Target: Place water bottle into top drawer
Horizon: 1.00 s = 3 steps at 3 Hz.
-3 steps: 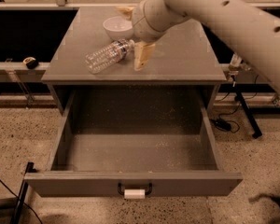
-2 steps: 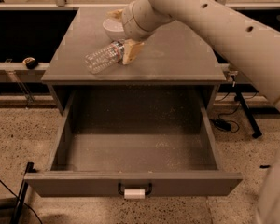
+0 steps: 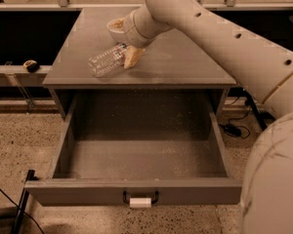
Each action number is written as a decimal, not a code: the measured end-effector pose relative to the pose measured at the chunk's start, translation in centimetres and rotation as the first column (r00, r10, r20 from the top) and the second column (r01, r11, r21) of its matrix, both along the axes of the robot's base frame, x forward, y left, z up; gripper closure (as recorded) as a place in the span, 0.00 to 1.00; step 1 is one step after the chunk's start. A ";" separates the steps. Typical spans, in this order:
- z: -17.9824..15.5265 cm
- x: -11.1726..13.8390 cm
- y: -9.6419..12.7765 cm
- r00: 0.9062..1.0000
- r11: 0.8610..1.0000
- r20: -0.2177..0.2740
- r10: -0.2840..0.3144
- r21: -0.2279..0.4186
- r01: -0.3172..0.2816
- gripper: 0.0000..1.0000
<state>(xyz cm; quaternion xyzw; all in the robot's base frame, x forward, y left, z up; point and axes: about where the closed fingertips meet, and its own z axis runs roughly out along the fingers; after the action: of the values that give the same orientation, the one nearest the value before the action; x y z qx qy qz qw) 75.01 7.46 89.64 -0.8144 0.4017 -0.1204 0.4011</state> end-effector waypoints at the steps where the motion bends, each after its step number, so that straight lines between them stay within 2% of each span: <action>1: -1.3 0.0 1.1 0.999 0.999 -0.003 0.035 -0.008 -0.035 0.31; 2: -2.3 -0.3 2.5 0.997 0.997 -0.004 0.075 -0.023 -0.075 0.47; 3: -4.2 -0.8 3.4 0.995 0.992 -0.022 0.102 -0.066 -0.103 0.58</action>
Offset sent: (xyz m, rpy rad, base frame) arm -0.0061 0.0377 -0.0302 -0.0400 -0.0039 0.1191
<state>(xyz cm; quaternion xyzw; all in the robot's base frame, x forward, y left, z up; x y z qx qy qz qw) 74.19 10.85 85.42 -0.8481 0.3590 -0.1054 0.3752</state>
